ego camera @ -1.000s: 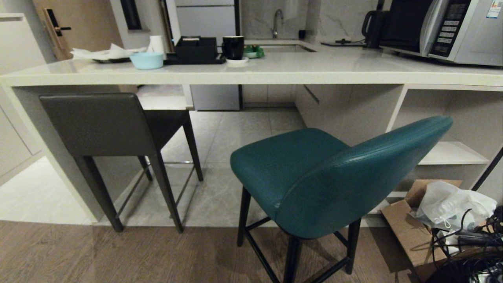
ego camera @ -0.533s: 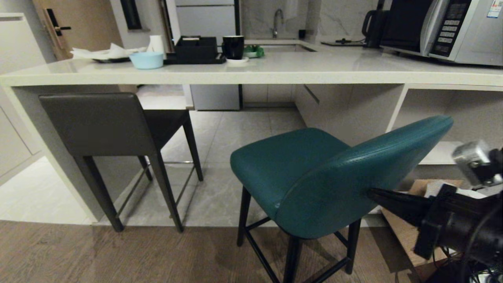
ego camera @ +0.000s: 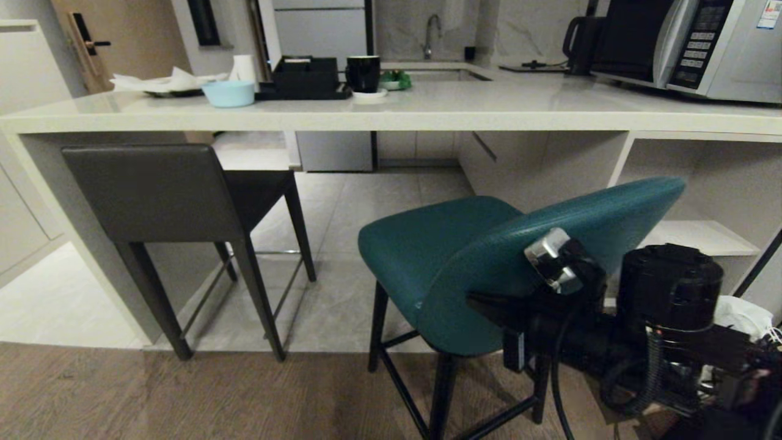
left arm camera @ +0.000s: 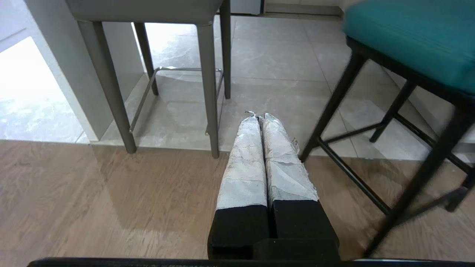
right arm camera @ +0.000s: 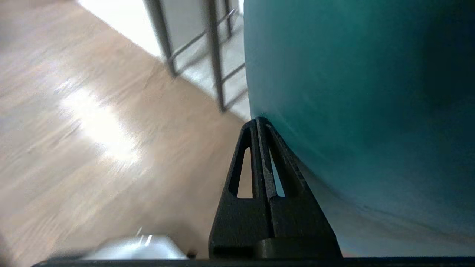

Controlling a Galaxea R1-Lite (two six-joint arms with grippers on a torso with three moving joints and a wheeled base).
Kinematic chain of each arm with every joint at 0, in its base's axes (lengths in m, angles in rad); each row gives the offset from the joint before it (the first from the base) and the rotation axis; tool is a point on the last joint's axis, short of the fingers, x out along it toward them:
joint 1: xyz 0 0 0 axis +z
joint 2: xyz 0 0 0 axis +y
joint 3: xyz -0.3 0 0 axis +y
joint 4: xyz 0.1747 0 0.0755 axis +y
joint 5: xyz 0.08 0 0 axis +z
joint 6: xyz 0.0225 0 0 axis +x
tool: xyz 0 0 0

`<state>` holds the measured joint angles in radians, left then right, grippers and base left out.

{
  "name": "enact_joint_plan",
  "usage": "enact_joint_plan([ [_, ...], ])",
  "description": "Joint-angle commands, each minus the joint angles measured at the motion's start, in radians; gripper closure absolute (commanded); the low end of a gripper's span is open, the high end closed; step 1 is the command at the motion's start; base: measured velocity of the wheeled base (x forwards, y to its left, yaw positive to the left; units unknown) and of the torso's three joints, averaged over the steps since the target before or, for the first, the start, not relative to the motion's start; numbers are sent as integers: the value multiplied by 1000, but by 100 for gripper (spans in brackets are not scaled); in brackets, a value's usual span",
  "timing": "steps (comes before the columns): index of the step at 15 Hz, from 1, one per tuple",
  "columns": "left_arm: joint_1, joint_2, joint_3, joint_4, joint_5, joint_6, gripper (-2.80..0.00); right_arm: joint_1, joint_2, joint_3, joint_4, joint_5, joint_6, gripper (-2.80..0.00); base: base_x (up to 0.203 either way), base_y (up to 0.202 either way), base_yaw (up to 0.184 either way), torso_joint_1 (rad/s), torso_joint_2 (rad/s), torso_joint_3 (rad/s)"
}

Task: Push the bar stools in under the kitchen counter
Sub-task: Push the blue chair back under the dining table

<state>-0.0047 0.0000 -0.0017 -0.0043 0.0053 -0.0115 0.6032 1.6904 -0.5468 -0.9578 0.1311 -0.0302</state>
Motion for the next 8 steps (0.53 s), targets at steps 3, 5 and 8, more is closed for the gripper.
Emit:
enact_joint_plan([
  [3, 0, 2, 0, 0, 1, -1, 0, 1, 168, -120, -24, -15, 0, 0, 0, 0, 0, 0, 0, 0],
  [5, 0, 0, 0, 0, 1, -1, 0, 1, 216, -178, -24, -16, 0, 0, 0, 0, 0, 0, 0, 0],
  [8, 1, 0, 0, 0, 1, -1, 0, 1, 315, -294, -26, -19, 0, 0, 0, 0, 0, 0, 0, 0],
])
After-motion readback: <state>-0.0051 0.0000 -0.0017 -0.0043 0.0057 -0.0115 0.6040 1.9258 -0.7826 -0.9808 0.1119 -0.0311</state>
